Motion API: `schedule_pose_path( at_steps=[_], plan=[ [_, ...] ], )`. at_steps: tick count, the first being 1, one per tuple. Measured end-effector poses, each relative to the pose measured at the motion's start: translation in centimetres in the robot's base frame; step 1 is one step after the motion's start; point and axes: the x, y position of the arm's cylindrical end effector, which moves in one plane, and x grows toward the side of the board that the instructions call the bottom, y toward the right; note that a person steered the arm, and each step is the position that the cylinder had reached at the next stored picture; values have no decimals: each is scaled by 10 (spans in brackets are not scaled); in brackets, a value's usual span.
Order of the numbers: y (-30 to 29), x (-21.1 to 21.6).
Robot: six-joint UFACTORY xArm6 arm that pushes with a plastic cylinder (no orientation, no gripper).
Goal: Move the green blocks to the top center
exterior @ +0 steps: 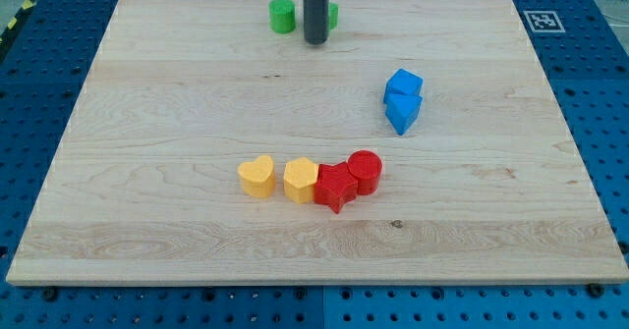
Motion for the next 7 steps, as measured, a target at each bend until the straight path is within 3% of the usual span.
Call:
schedule_pose_path(
  at_steps=[1, 2, 3, 4, 6, 7],
  plan=[
    [-48, 17],
    [-94, -12],
    [-100, -54],
    [-78, -62],
    [-33, -62],
    [-60, -48]
  ],
)
